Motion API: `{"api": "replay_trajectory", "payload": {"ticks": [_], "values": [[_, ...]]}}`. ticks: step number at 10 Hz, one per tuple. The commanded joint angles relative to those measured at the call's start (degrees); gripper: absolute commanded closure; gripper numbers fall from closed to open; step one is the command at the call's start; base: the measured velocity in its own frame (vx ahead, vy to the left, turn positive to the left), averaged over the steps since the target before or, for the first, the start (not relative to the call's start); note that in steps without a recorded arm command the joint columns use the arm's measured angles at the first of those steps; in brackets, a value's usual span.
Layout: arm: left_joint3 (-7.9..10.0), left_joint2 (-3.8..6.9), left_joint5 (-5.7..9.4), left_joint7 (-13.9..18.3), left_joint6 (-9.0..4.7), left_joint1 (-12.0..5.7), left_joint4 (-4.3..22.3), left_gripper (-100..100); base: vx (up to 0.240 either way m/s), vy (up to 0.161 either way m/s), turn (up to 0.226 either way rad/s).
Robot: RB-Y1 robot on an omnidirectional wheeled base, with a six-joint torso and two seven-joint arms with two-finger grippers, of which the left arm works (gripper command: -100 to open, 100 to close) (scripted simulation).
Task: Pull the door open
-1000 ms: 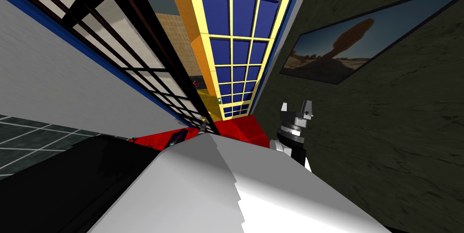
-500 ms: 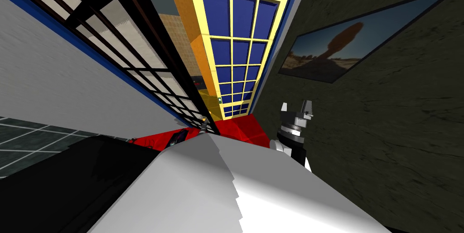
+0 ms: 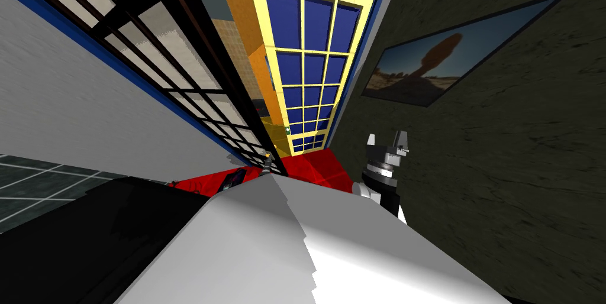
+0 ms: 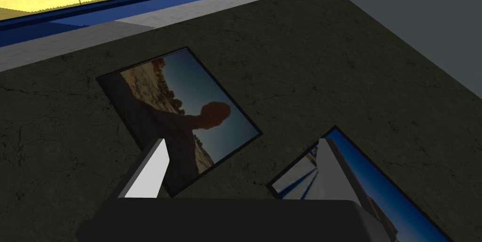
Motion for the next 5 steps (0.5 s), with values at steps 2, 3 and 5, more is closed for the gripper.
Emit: {"api": "replay_trajectory", "payload": {"ticks": [2, 3, 5], "values": [[0.31, 1.1, 0.51, 2.9, -0.39, -0.68, 2.5, 100, -0.022, 0.009, -0.007], [-0.18, 1.26, 0.57, 4.5, -0.71, -1.25, 3.1, 100, -0.053, 0.024, -0.041], [-0.67, 1.41, 0.62, 7.2, -1.03, -1.82, 3.8, 100, -0.045, 0.035, -0.03]]}}
